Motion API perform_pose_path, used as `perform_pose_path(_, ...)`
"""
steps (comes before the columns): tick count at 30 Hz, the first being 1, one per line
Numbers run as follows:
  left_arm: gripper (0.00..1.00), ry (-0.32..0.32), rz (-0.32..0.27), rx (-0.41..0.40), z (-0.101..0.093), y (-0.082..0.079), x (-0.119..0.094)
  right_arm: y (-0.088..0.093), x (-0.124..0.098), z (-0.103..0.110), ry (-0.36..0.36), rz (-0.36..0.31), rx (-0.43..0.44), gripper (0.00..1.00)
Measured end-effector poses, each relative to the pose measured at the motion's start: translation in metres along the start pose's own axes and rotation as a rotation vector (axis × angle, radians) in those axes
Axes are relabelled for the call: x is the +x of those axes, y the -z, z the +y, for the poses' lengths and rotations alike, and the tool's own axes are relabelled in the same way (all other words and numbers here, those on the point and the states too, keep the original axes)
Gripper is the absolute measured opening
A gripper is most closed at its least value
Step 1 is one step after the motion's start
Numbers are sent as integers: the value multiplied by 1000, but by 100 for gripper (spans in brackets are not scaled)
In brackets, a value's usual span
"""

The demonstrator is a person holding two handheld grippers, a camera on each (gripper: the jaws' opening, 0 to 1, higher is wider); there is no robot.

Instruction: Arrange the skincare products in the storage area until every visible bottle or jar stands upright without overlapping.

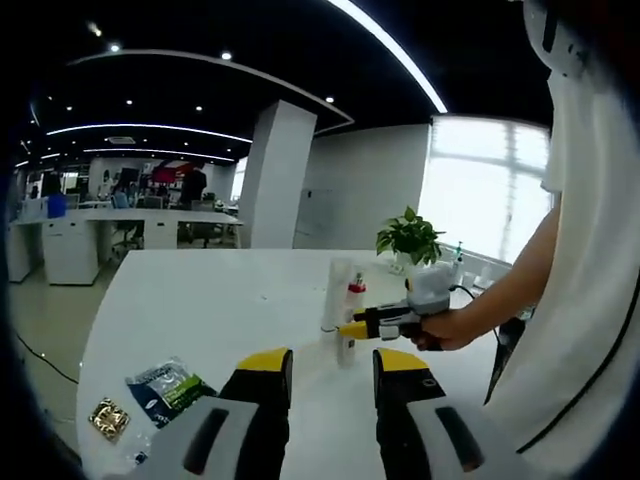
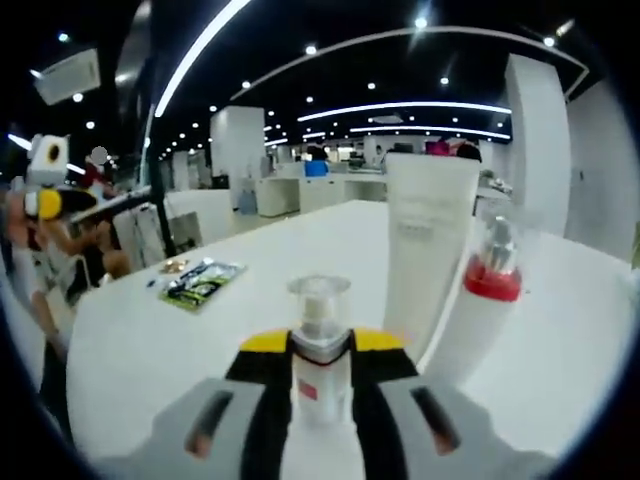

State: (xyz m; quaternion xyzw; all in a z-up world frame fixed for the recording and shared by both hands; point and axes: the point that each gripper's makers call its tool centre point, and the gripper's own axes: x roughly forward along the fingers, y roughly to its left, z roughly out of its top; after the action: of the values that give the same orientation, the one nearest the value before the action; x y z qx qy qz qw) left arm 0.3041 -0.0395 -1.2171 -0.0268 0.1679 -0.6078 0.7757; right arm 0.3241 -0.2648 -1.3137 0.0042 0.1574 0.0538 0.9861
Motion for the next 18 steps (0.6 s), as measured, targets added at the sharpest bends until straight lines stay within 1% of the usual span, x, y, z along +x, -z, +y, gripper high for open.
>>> perform_pose_path(6,33,5,10,-1,-1,4,3,4,-10,0,-2,-7,14,20)
perform_pose_path(7,33,7,11,-1,-1,5,3,4,-10,1,-5,-5,13,20)
perform_pose_path(9,33,18,11,0,-4,5,6,5,-11,4,-14,17,-32,20)
perform_pose_path(12,33,29,6,4,-7,2,9,6,-11,3,-11,19,-18,20)
perform_pose_path(14,33,31,3,4,-9,2,9,10,-11,3,-8,46,-14,21)
perform_pose_path(15,33,32,2,6,-9,2,9,20,-12,3,-6,109,-33,21)
perform_pose_path(16,33,32,5,8,-10,3,9,25,-12,3,-8,126,-58,22)
perform_pose_path(18,33,29,6,10,-10,3,8,24,-11,4,-8,108,-39,22)
